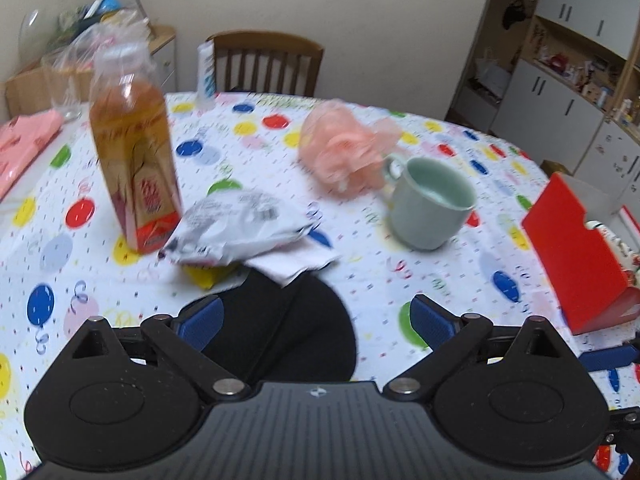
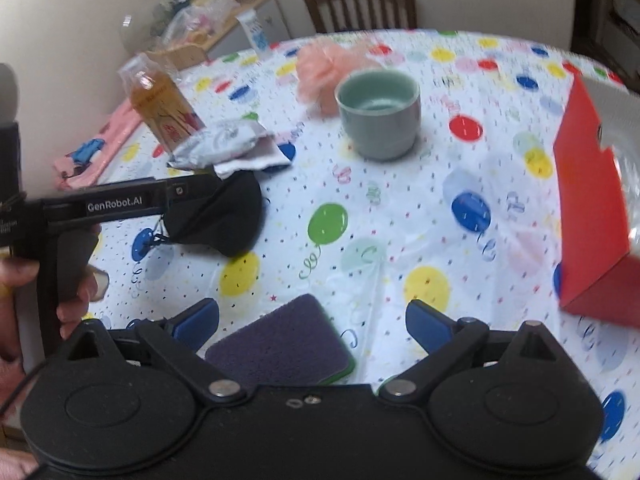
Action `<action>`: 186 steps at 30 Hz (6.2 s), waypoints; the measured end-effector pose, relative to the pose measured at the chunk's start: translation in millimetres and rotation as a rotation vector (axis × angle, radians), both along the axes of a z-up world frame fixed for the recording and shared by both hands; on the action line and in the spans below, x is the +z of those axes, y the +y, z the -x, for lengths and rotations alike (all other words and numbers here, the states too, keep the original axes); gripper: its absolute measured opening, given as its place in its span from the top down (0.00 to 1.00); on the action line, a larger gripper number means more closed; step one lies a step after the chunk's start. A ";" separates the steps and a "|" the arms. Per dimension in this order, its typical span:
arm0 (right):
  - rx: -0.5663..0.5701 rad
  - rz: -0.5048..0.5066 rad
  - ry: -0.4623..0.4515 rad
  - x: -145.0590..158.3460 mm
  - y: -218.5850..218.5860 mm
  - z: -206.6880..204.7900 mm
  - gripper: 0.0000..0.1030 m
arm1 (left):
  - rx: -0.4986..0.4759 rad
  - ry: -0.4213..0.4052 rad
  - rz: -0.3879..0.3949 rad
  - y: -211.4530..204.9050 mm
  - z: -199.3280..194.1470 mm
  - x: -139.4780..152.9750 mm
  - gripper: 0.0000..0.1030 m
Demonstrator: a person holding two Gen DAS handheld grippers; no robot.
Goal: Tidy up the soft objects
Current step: 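Withdraw both tools from the box toward the items on the table, then grasp the black cloth mask with the left tool while the right tool grasps the purple sponge, then carry the black mask and purple sponge into the red box with both tools, then open both tools to release the mask and sponge in the box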
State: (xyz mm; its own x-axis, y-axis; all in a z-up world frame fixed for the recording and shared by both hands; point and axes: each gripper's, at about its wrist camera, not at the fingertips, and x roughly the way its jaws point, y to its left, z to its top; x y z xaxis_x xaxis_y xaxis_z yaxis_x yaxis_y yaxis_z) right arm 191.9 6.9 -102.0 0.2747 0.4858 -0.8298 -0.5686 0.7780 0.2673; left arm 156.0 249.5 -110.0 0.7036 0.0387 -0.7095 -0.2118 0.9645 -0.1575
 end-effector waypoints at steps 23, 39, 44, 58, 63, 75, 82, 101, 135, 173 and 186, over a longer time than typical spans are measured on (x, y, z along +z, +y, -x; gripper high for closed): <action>-0.405 0.133 0.311 -53.5 41.4 -10.3 0.03 | 0.064 0.055 -0.049 9.2 -16.4 -55.3 0.03; -0.393 0.201 0.321 -68.8 54.6 -5.4 0.10 | 0.028 0.061 -0.173 -8.9 -28.6 -77.2 0.06; -0.364 0.202 0.313 -68.4 53.8 -4.6 0.13 | 0.036 0.055 -0.141 -5.7 -27.6 -76.3 0.20; -0.269 0.142 0.264 -55.1 34.8 -10.5 0.16 | 0.105 0.066 -0.088 4.3 -26.3 -66.9 0.71; -0.253 0.119 0.236 -49.3 22.5 -15.9 0.17 | 0.122 0.063 -0.106 2.5 -22.0 -64.3 0.81; -0.213 0.072 0.169 -24.0 -15.2 -26.6 0.17 | 0.158 0.059 -0.062 -9.4 -5.3 -45.4 0.84; -0.191 0.042 0.138 -5.0 -44.4 -37.7 0.17 | 0.158 0.039 -0.048 -32.6 1.4 -25.9 0.84; -0.143 -0.024 0.006 57.4 -137.7 -79.8 0.17 | 0.053 -0.048 -0.004 -133.2 -9.2 39.8 0.84; -0.227 0.070 -0.131 82.3 -293.0 -173.5 0.17 | -0.305 -0.115 -0.026 -324.1 -122.8 95.3 0.84; -0.048 0.207 -0.049 12.1 -282.2 -238.5 0.18 | -0.341 0.165 0.030 -387.1 -271.4 0.2 0.84; -0.038 0.225 -0.077 12.9 -281.8 -234.9 0.16 | -0.332 0.201 0.008 -387.3 -268.2 -17.9 0.84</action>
State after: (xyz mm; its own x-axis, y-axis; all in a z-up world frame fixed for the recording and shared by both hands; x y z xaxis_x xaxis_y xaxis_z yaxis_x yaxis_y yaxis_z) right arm 426.9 -274.9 -89.1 0.3559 0.2793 -0.8918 -0.5500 0.8341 0.0418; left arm 424.2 -137.8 -127.9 0.5239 -0.1745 -0.8337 0.0848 0.9846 -0.1528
